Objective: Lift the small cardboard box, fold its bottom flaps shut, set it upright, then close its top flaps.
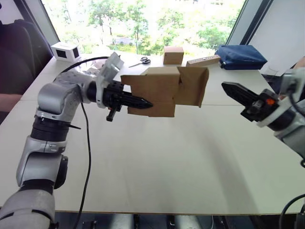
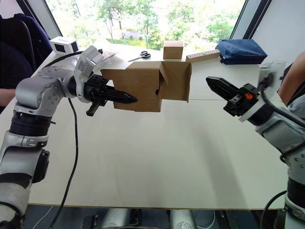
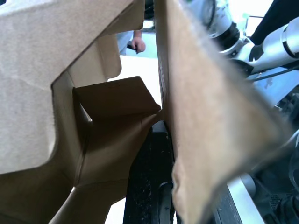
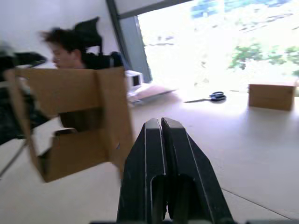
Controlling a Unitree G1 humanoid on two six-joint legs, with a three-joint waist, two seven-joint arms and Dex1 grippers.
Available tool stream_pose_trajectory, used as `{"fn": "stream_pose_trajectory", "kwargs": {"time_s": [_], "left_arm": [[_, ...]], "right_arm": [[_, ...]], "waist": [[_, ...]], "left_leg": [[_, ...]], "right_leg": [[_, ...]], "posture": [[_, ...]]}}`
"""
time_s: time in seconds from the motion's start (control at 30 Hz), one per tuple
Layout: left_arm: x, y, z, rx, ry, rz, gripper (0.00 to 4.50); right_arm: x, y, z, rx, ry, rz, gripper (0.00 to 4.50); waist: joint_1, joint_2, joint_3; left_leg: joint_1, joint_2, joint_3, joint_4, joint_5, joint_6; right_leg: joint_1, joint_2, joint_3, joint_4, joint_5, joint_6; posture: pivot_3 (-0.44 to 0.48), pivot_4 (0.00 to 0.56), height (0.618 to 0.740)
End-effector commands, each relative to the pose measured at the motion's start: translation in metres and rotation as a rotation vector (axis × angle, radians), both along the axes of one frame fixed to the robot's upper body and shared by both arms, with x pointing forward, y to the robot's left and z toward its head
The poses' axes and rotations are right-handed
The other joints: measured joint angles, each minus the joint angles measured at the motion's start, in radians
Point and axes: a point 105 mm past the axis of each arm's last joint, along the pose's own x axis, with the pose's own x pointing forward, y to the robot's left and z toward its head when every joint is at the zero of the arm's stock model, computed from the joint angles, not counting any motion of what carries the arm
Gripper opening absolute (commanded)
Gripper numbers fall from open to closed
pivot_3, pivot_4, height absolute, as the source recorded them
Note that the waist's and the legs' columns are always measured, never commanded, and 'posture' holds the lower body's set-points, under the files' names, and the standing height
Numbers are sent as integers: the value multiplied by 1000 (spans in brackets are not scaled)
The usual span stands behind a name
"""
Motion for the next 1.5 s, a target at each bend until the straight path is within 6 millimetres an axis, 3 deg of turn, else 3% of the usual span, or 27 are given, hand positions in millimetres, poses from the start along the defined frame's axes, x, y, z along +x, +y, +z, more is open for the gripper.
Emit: {"fn": "stream_pose_trajectory", "kwargs": {"time_s": [0.03,0.13,0.27,0.5,0.8,0.9,1.0,1.5], "left_arm": [[-8,-3,16,-22,-48,-33,0],[-4,-3,17,-29,-44,-14,0],[4,-3,18,-48,-35,21,0],[7,-3,20,-60,-31,27,0],[5,-6,21,-76,-13,2,0],[6,-6,22,-79,-17,7,0],[6,-6,24,-88,-16,10,0],[5,-8,24,-102,-10,2,0]], "right_arm": [[7,14,6,-18,-68,20,50],[9,34,6,29,-79,102,50],[-8,62,14,140,-92,257,50],[-22,72,16,253,-75,313,50],[-22,70,8,398,-38,284,50],[-23,68,8,427,-32,285,837],[-24,66,10,492,-31,296,1938],[-32,80,5,581,12,361,1938]], "waist": [[0,0,0],[2,0,0],[5,0,0],[3,0,0],[1,0,0],[2,0,0],[2,0,0],[1,0,0]], "left_leg": [[0,0,0,0,0,0],[0,0,0,0,0,0],[-1,0,0,0,0,0],[-1,0,0,1,0,0],[-1,0,0,1,0,0],[-1,0,0,1,0,0],[-1,0,0,1,0,0],[-1,0,0,1,0,0]], "right_leg": [[0,0,0,0,0,0],[0,0,0,0,0,0],[0,0,0,0,0,0],[0,-1,0,0,0,0],[0,-1,0,1,0,0],[0,-1,0,1,0,0],[0,-1,0,1,0,0],[0,-1,0,1,0,0]], "posture": [[0,150,740],[0,150,740],[0,150,740],[0,150,740],[0,150,740],[0,150,740],[0,150,740],[0,150,740]]}}
